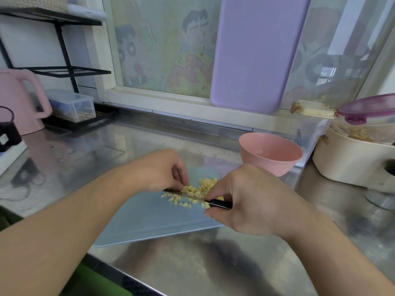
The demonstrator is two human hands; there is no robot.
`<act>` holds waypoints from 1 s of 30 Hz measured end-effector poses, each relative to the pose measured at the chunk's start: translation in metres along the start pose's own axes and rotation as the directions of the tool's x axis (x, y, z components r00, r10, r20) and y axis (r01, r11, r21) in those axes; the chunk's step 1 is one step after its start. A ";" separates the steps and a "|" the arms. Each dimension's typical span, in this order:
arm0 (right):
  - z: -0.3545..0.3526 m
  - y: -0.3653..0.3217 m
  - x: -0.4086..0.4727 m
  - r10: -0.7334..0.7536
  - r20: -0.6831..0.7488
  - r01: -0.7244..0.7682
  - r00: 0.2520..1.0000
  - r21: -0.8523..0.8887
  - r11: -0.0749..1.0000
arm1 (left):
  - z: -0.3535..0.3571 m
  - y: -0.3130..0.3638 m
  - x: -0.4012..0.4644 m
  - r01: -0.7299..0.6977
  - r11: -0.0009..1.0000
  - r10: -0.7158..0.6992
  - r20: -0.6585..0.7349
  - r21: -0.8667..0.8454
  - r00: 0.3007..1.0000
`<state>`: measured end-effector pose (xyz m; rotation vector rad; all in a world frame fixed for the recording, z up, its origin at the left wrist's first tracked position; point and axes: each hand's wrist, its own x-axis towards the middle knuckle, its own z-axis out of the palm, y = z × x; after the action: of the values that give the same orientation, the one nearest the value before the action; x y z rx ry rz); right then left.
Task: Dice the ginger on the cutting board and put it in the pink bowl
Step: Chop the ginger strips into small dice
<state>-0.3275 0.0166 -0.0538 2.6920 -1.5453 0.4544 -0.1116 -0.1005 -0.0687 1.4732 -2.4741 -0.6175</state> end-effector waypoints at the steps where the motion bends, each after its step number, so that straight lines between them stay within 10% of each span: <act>1: 0.000 0.000 -0.001 -0.003 -0.001 0.003 1.000 -0.016 1.000 | 0.003 0.000 0.004 -0.007 1.000 0.007 -0.021 0.022 1.000; 6: -0.003 0.002 0.000 0.023 0.000 -0.023 1.000 -0.024 0.999 | -0.001 0.007 0.008 -0.075 0.993 0.055 -0.206 -0.091 0.977; 14: -0.006 -0.006 0.002 0.113 0.057 -0.109 0.992 -0.065 0.992 | -0.012 0.026 -0.016 -0.154 0.970 0.184 0.157 -0.186 0.970; 26: -0.003 0.000 0.003 0.133 0.040 -0.135 0.990 0.057 0.989 | 0.001 0.023 0.005 -0.134 0.991 0.131 -0.133 -0.010 0.982; 30: -0.001 0.003 0.003 0.116 0.010 -0.116 0.993 0.064 0.991 | 0.000 0.038 0.004 -0.122 0.992 0.123 0.028 -0.042 0.992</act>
<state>-0.3293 0.0128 -0.0523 2.6612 -1.7254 0.5077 -0.1431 -0.0881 -0.0519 1.2956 -2.5367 -0.6659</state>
